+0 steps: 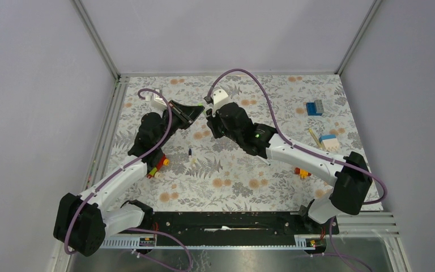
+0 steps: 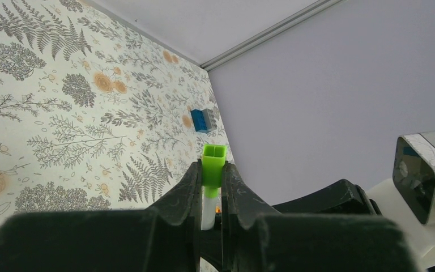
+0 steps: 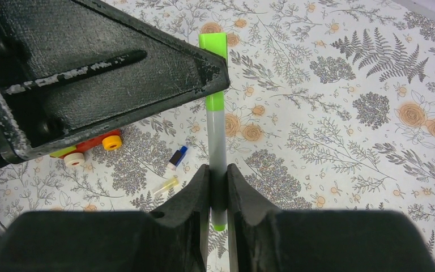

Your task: Insert the pens into the pen caps

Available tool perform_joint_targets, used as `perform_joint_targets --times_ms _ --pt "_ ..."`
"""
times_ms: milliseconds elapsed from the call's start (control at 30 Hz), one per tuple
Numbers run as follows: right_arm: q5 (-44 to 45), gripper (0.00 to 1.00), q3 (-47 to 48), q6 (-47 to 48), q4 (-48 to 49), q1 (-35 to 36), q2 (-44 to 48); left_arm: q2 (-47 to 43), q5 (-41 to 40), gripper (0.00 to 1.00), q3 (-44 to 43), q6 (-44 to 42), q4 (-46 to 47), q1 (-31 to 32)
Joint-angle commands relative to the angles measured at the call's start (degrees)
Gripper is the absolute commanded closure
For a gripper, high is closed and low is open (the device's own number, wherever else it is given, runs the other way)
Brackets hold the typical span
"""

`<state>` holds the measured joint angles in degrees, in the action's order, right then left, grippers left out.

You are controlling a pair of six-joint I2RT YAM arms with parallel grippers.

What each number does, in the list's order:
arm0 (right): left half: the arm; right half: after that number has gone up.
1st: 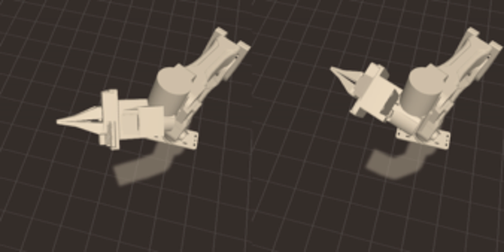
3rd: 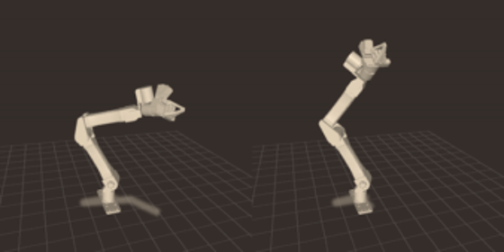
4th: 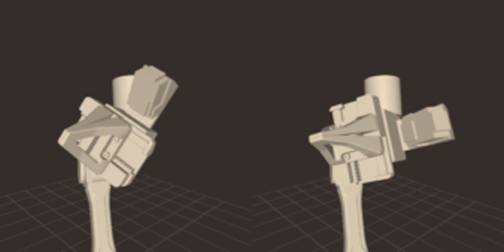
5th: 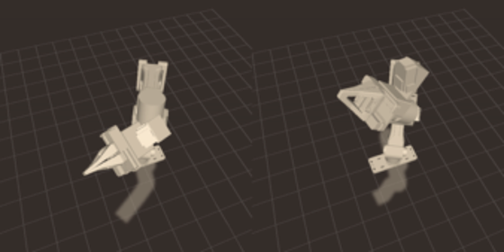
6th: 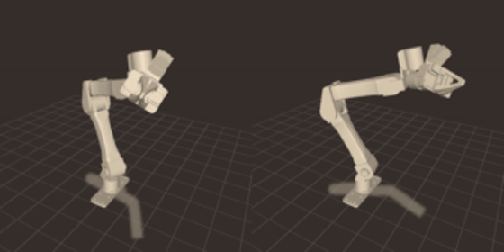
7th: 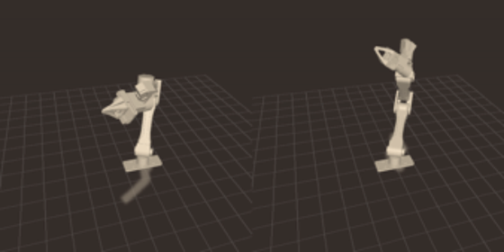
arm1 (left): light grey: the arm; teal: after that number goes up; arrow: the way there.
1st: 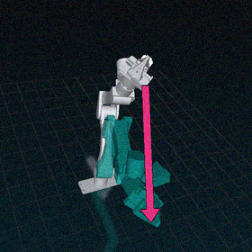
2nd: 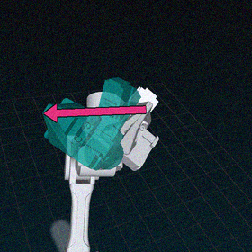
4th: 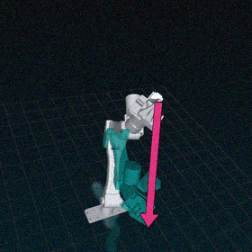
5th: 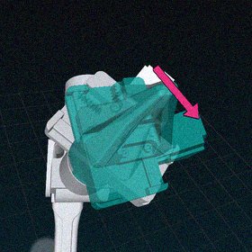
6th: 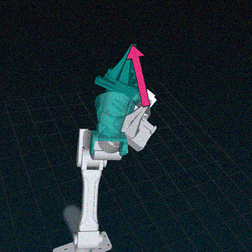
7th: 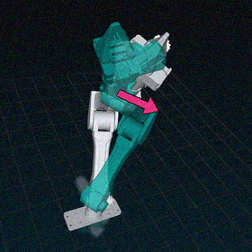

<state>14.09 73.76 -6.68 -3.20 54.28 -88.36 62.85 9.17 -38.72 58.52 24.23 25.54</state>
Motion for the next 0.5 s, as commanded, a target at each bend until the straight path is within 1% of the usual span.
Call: perform_joint_targets --times_ms 0,67,133,233,300,467 --pt "5.3 1.00 3.9 0.8 16.5 -1.1 0.4 0.0 11.6 1.00 -0.6 1.0 -8.0 4.1" --pt "5.0 1.00 3.0 0.8 16.8 -1.0 0.9 -0.3 10.9 0.98 -0.6 1.0 -8.3 4.1" --pt "5.0 1.00 1.9 0.9 16.9 -1.0 1.4 -0.7 10.3 0.91 -0.5 1.1 -8.5 4.1" --pt "5.6 1.00 0.4 1.1 16.6 -1.0 2.3 -1.6 9.6 0.77 -0.3 1.1 -8.1 4.1" --pt "5.7 1.00 -0.8 1.3 16.6 -1.0 3.1 -2.1 9.3 0.69 -0.3 1.1 -8.1 4.0" --pt "6.6 1.00 -5.8 1.9 17.0 -1.0 5.9 -4.0 9.3 0.41 -0.7 0.8 -8.2 4.0"
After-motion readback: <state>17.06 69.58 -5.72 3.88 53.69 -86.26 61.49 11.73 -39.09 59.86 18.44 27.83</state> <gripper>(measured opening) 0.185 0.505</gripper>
